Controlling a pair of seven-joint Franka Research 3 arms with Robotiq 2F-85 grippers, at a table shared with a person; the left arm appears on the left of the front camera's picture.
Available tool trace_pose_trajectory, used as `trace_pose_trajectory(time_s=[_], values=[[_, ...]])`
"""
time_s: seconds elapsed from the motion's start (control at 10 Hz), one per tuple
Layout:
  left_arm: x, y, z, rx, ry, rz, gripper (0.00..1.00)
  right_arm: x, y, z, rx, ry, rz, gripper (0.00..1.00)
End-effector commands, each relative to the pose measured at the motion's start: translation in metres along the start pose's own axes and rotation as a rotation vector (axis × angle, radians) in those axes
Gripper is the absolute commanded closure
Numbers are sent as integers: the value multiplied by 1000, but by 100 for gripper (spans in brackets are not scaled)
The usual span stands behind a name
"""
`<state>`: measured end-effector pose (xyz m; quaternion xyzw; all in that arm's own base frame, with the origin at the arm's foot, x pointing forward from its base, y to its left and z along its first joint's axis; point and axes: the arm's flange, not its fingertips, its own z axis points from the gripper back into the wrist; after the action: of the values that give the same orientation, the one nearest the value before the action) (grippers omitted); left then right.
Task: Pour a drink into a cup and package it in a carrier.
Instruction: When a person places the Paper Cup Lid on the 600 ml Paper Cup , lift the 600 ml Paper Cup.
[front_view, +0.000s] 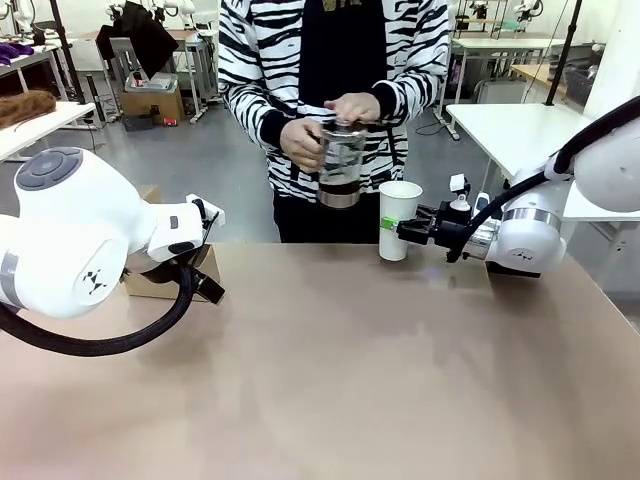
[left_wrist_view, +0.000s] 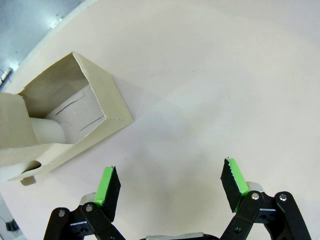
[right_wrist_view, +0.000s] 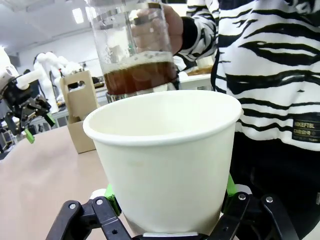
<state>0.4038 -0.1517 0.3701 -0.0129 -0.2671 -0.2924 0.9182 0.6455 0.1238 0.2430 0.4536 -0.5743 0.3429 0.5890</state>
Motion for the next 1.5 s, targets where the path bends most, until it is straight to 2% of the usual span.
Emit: trace_pose_trajectory(time_s=[0.0,1.4], values=[[0,0,0,-2,-1,1,0,1,1,-2,-1,-5,-1,14],[0,0,0,-2,-1,1,0,1,1,-2,-1,-5,-1,14]])
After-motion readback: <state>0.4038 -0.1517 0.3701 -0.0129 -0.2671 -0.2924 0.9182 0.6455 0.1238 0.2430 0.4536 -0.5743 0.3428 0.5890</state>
